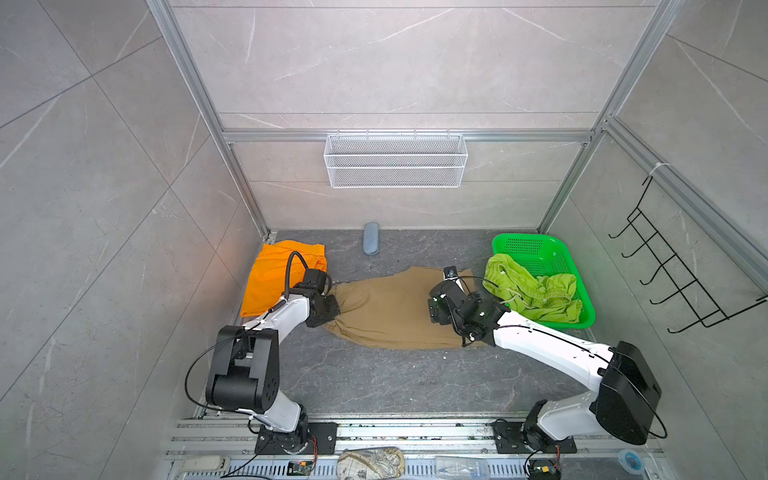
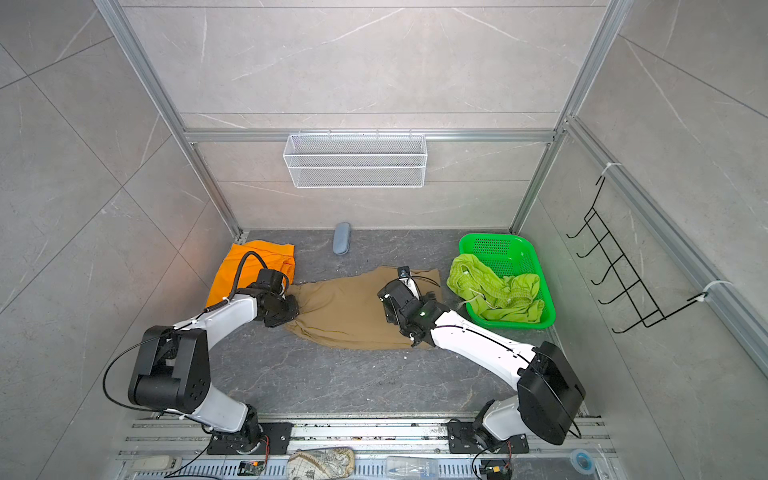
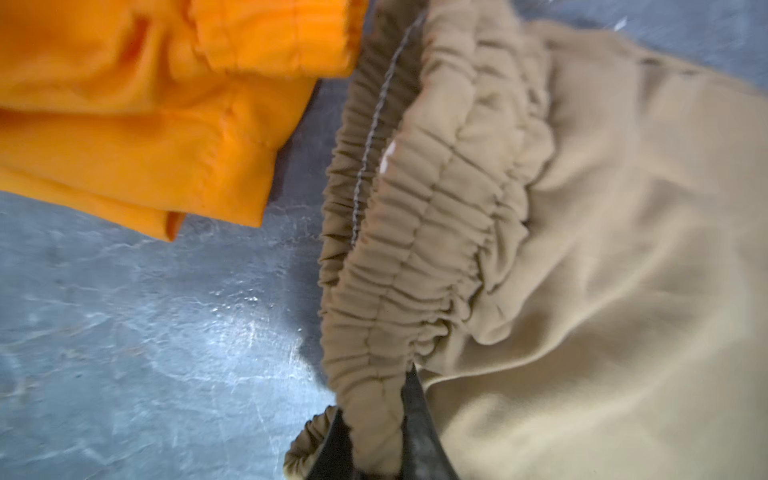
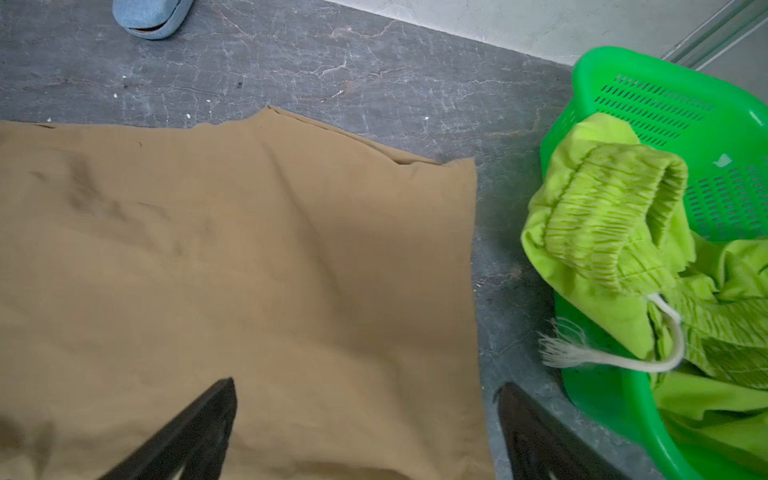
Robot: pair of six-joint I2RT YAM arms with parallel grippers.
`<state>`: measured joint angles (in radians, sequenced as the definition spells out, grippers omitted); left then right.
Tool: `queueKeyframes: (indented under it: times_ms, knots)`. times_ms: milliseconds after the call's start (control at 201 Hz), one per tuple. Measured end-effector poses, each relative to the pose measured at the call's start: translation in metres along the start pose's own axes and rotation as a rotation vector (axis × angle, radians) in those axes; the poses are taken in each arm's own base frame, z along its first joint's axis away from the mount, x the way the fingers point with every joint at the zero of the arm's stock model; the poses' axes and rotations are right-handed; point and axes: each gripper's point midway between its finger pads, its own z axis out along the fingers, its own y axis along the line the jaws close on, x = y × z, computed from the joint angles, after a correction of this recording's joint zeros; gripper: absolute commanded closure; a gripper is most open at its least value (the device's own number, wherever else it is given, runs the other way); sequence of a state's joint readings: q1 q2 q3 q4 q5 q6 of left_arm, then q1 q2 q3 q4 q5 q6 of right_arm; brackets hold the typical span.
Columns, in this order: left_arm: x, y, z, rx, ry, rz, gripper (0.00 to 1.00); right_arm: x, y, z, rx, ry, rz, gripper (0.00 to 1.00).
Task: Fold and stack the shorts
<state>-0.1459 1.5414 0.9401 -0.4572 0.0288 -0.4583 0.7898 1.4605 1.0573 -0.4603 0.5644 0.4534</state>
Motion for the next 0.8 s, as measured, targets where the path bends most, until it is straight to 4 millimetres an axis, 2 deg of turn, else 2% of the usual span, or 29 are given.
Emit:
queueKeyframes:
  times_ms: [219, 359, 533, 797]
  knots:
    - [-0.024, -0.015, -0.036, 0.039, -0.079, 0.048, 1.0, 0.002, 0.031, 0.021, -0.121, 0.11, 0.187, 0.01]
    - [-0.031, -0.023, -0.05, 0.057, -0.098, 0.082, 1.0, -0.002, 0.073, 0.041, -0.231, 0.189, 0.315, 0.0]
    - [-0.033, -0.036, -0.059, 0.09, -0.104, 0.129, 1.0, -0.021, 0.125, 0.067, -0.356, 0.239, 0.461, 0.01]
    - [-0.036, -0.056, -0.078, 0.153, -0.131, 0.196, 1.0, -0.061, 0.179, 0.101, -0.473, 0.221, 0.604, 0.01]
